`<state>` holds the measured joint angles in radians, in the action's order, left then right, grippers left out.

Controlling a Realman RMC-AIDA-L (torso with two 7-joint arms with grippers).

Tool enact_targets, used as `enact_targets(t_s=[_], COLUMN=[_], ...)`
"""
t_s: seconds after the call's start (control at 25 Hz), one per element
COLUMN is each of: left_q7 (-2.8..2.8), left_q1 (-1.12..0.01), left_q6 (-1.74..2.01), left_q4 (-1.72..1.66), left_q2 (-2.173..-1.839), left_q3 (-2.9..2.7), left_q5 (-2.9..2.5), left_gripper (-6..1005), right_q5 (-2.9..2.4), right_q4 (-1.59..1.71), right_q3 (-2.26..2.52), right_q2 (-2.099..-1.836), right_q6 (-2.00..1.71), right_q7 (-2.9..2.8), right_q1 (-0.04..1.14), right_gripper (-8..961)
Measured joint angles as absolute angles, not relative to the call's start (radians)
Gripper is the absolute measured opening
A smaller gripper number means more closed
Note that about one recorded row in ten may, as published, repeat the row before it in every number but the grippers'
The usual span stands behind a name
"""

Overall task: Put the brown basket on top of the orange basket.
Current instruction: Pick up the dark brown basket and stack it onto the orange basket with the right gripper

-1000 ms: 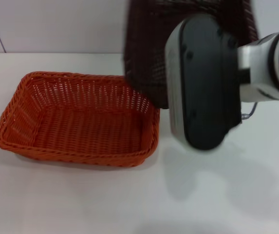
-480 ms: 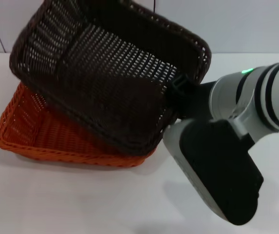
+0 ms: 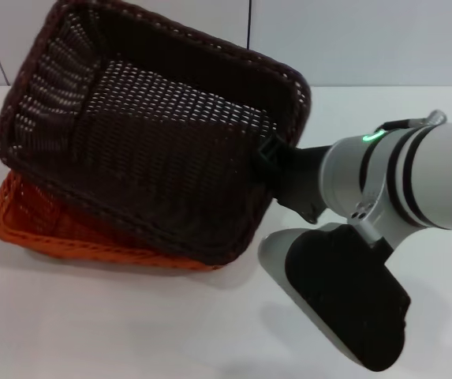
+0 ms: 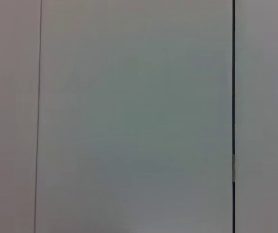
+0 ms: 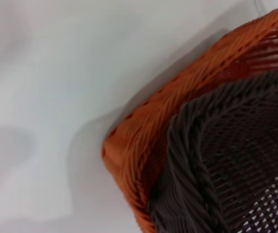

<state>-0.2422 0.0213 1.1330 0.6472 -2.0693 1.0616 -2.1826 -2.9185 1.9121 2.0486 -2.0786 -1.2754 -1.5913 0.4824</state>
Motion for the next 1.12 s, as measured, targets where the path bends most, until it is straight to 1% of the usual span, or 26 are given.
enact_targets(t_s=[0.76, 1.12], left_q7=[-0.243, -0.243], left_q1=[0.02, 0.017], left_q6=[1.122, 1.122], left_q4=[0.647, 0.647], left_q2=[-2.068, -2.067], left_q3=[1.053, 1.052], left_q5=[-2.183, -2.188], left_gripper=[757, 757], right_q5=[-2.917, -2.919], right_q4=[1.818, 1.835], right_q3=[2.118, 2.127], right_q2=[-2.08, -2.076], right_q6=[-1.12, -1.105], right_q7=[-1.625, -1.66], right_q1=[0.469, 0.429], right_gripper=[235, 257])
